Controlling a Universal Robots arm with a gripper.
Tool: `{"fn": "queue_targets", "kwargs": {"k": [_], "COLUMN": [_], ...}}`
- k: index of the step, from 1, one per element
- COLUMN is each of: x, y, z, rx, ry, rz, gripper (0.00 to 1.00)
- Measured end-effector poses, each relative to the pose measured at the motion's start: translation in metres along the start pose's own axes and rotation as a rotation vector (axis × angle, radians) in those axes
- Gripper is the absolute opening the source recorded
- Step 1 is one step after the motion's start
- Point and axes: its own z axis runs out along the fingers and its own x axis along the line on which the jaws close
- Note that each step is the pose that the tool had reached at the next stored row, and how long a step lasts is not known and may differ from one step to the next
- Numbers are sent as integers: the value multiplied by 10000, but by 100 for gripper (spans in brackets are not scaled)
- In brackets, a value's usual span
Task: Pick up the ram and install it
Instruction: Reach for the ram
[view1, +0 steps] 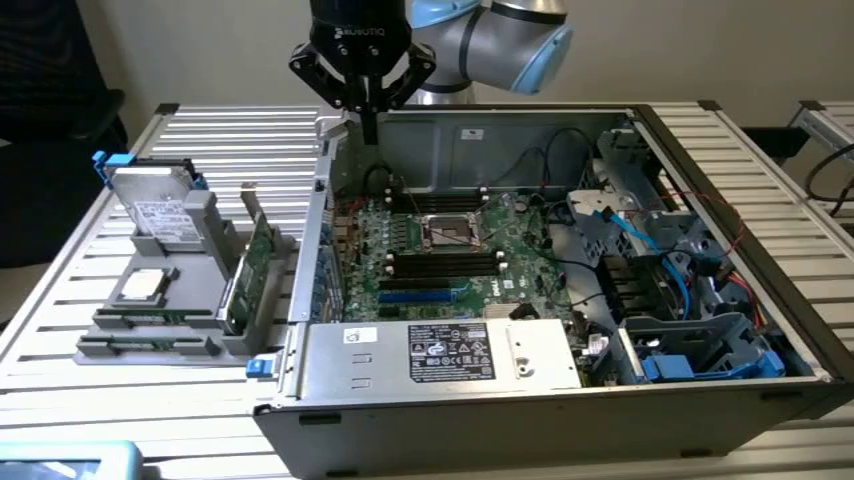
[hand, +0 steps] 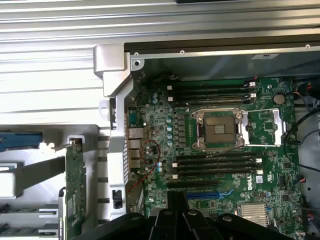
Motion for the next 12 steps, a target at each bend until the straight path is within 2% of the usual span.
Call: {"fn": "queue_targets", "kwargs": {"k": [2, 7, 12], "x": [-1, -4, 67], "y": [-8, -102, -128], "z": [3, 20, 43], "rx": [0, -1, 1], "ry": [1, 1, -1], "rz": [1, 33, 65], "gripper": [11, 11, 11]}}
